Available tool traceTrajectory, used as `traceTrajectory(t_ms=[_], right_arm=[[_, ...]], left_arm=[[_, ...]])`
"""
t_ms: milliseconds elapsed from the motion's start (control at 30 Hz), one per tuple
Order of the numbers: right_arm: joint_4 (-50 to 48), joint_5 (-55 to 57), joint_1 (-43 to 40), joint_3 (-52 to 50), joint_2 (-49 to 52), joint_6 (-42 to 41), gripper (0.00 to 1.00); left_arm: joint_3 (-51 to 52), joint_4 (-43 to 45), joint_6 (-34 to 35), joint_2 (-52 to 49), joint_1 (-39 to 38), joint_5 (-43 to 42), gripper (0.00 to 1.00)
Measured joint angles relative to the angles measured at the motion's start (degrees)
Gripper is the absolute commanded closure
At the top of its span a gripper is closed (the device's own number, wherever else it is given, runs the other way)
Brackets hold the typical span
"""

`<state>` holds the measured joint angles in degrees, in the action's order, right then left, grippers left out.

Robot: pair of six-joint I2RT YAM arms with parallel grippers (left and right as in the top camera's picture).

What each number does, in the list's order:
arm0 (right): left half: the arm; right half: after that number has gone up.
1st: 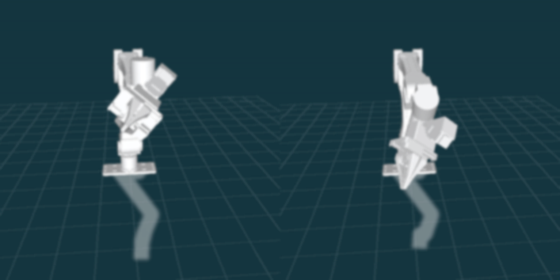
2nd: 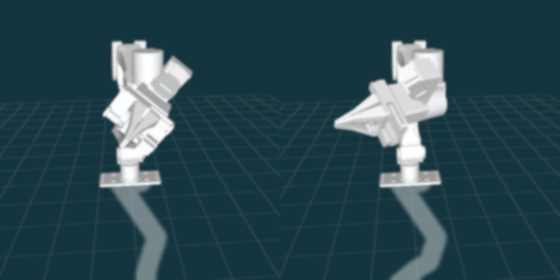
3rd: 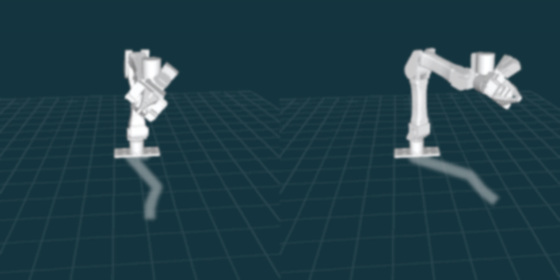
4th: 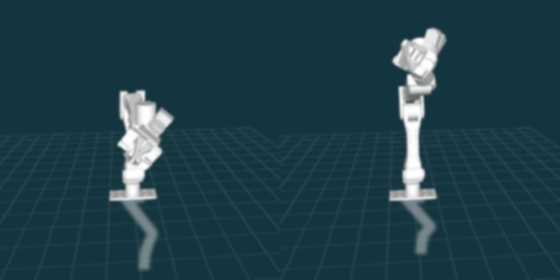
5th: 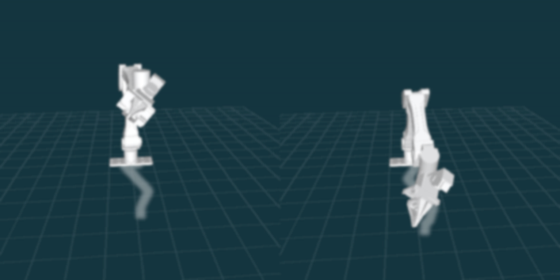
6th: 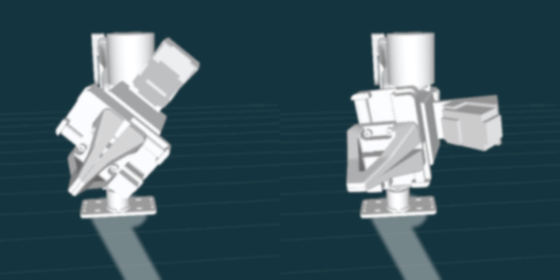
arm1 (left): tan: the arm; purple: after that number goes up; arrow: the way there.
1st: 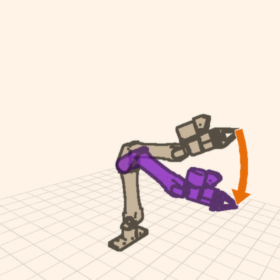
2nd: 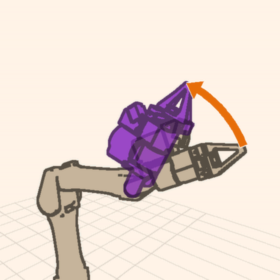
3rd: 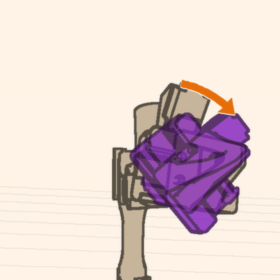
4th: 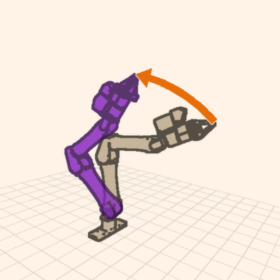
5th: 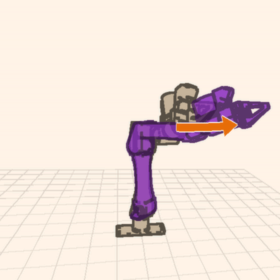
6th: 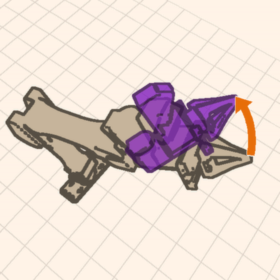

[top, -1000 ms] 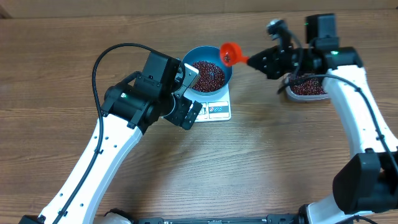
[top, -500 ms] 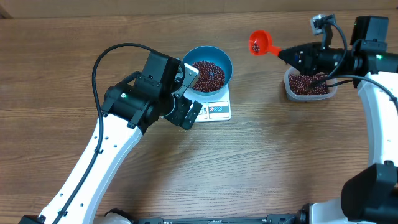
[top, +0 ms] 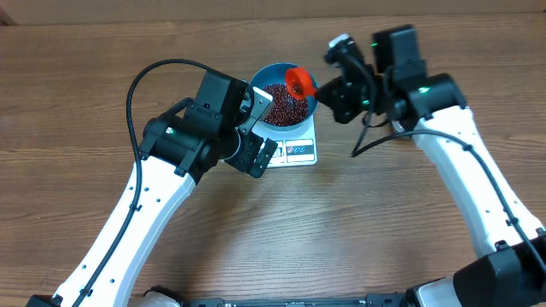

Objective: Scoop item into bowl and weigh 150g on scale

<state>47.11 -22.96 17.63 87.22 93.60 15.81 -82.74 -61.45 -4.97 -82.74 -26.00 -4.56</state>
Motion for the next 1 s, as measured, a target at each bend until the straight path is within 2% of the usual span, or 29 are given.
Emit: traceTrajectory(t_ms=[333, 1000], right_arm=[[-1.4, 5.4, 1.2, 0.0, 0.2, -0.5, 0.96], [0.5, 2.2, 1.7, 0.0, 0.2, 2.5, 0.96]], left_arm=[[0.0, 0.0, 0.0, 0.0, 0.0, 0.0, 0.00], [0.0, 0.0, 0.0, 0.0, 0.0, 0.0, 0.00]])
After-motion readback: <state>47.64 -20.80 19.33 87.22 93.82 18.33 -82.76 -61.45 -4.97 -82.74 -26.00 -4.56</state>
